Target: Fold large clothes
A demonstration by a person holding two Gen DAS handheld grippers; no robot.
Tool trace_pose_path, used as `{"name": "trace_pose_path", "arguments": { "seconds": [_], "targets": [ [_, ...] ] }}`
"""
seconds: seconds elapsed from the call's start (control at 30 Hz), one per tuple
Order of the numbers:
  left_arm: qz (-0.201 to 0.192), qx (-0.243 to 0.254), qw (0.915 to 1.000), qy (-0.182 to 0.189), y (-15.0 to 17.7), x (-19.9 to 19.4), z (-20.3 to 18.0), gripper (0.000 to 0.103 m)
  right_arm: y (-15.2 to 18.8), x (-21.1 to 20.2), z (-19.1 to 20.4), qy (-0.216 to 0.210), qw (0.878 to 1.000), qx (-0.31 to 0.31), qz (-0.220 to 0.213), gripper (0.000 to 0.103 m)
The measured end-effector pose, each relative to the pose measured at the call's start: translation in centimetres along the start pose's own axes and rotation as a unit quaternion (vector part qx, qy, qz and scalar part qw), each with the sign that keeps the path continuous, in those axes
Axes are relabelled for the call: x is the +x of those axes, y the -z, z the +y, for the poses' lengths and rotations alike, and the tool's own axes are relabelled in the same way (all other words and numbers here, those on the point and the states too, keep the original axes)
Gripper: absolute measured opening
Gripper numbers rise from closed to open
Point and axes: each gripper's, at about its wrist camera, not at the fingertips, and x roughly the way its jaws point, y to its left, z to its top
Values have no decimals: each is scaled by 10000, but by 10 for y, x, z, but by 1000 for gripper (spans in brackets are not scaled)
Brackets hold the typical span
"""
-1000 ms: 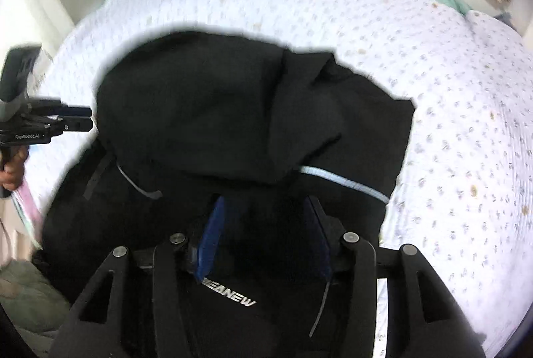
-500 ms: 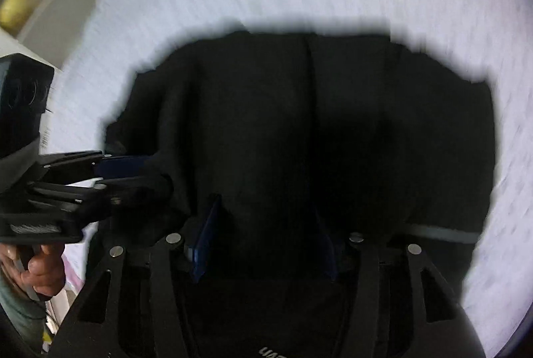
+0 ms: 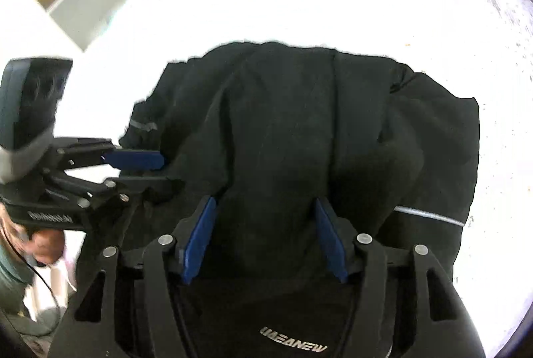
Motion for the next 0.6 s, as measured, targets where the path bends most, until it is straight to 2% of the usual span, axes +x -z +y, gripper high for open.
{"name": "trace_pose_path", "arguments": {
  "seconds": [0.07, 0.13, 0.2, 0.27, 0.37, 0.43, 0.5, 0.53, 0.6],
  "targets": [
    [349, -172, 9992, 32, 2, 35, 11, 46, 3, 37, -9, 198, 9987, 70, 463, 70],
    [296, -135, 9994, -124, 3, 42, 8, 46, 7, 57, -4, 237, 9987, 23, 442, 82],
    [292, -37, 9991, -291, 3, 33, -1, 46, 5, 55, 4, 441, 9979, -96, 455, 82],
    [168, 58, 9992, -347, 8, 14, -11, 47, 4, 44, 8, 414, 9982, -74, 418, 82],
    [-135, 29, 9993, -337, 28, -30, -2, 47, 17, 9, -4, -172, 9987, 409, 266, 82],
    [-387, -51, 9977, -547, 53, -68, 8, 47, 31, -17, -20, -368, 9967, 724, 34, 82],
    [-439, -235, 9958, -774, 75, -93, 34, 56, 49, -37, -36, -311, 9948, 963, -107, 82],
    [-430, -494, 9931, -975, 93, -107, 52, 57, 64, -52, -50, -166, 9930, 1155, -188, 82],
    [-371, -895, 9891, -1106, 117, -115, 75, 57, 92, -66, -73, 102, 9892, 1441, -255, 82]
  ]
}}
